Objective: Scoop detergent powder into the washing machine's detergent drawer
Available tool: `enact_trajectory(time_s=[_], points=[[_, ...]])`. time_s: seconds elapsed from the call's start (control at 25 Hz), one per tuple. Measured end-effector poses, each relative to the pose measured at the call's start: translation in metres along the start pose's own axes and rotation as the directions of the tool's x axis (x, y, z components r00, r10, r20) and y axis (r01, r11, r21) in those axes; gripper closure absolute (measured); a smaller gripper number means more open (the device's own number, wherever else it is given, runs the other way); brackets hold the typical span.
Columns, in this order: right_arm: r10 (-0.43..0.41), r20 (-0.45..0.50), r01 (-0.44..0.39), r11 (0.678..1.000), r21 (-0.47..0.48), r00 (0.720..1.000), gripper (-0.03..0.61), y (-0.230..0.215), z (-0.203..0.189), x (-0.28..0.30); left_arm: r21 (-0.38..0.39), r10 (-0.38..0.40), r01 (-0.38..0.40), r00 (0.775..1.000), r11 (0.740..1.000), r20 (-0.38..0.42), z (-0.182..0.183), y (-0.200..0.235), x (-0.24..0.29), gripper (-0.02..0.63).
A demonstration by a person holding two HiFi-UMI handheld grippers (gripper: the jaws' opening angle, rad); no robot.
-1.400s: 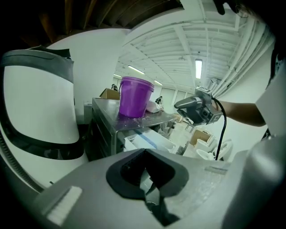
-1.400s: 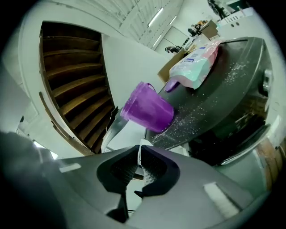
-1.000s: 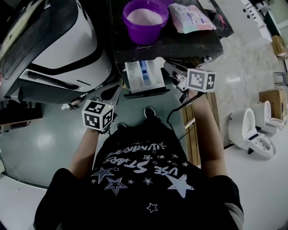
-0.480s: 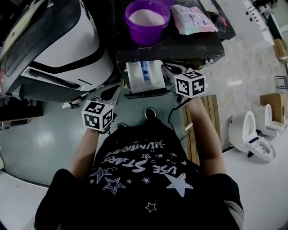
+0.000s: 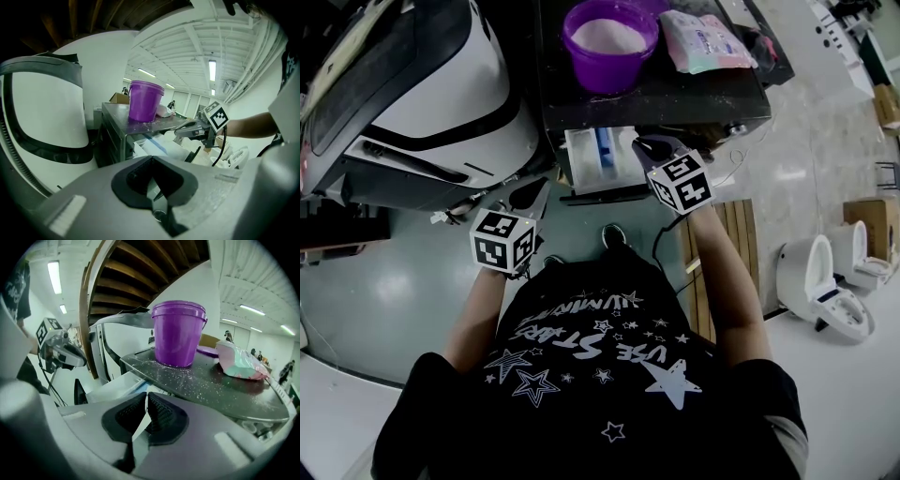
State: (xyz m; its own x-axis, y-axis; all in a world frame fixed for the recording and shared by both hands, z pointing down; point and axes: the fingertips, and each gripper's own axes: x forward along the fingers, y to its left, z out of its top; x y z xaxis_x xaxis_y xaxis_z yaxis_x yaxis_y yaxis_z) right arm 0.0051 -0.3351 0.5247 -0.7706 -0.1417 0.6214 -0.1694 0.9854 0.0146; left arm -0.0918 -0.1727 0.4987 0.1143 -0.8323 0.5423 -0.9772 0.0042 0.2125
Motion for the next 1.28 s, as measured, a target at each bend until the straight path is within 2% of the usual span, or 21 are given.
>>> enact_trajectory(time_s=[0.2,0.32,0.44,0.76,0.96,1.04,1.2,1.28], points=[[-0.026,-0.003,0.025,0.99,-0.136,1.0,0.541,0.005,0.003,0.003,-0.002,0.002,-0.002,1.0,1.0,-0.001,0.0,0.002,0.001,0.612],[-0.056,-0.025,0.048,0.967,-0.25,0.998,0.541,0.007,0.003,0.005,-0.001,-0.002,0.002,1.0,1.0,-0.001,0.0,0.001,0.002,0.612],[-0.088,-0.042,0.067,0.931,-0.358,0.995,0.541,0.009,-0.001,0.007,0.002,-0.005,0.005,1.0,1.0,-0.001,0.0,-0.001,0.001,0.612],[-0.139,-0.017,0.106,0.82,-0.562,0.99,0.541,0.016,0.004,0.009,0.013,-0.009,0.01,1.0,1.0,-0.011,-0.002,-0.001,0.001,0.612],[-0.168,-0.028,0.101,0.71,-0.697,0.985,0.541,0.018,0.0,0.009,0.021,-0.012,0.013,1.0,1.0,-0.019,-0.001,-0.001,0.001,0.612],[-0.172,-0.038,0.09,0.678,-0.73,0.984,0.541,0.019,-0.004,0.01,0.024,-0.016,0.016,1.0,1.0,-0.021,-0.001,-0.002,0.002,0.612],[-0.184,-0.044,0.088,0.652,-0.753,0.982,0.541,0.019,-0.009,0.011,0.034,-0.025,0.026,0.999,0.999,-0.034,-0.001,-0.001,0.006,0.612],[-0.186,-0.046,0.09,0.66,-0.746,0.982,0.541,0.02,-0.009,0.01,0.037,-0.034,0.035,0.999,0.999,-0.042,0.0,0.0,0.009,0.612]])
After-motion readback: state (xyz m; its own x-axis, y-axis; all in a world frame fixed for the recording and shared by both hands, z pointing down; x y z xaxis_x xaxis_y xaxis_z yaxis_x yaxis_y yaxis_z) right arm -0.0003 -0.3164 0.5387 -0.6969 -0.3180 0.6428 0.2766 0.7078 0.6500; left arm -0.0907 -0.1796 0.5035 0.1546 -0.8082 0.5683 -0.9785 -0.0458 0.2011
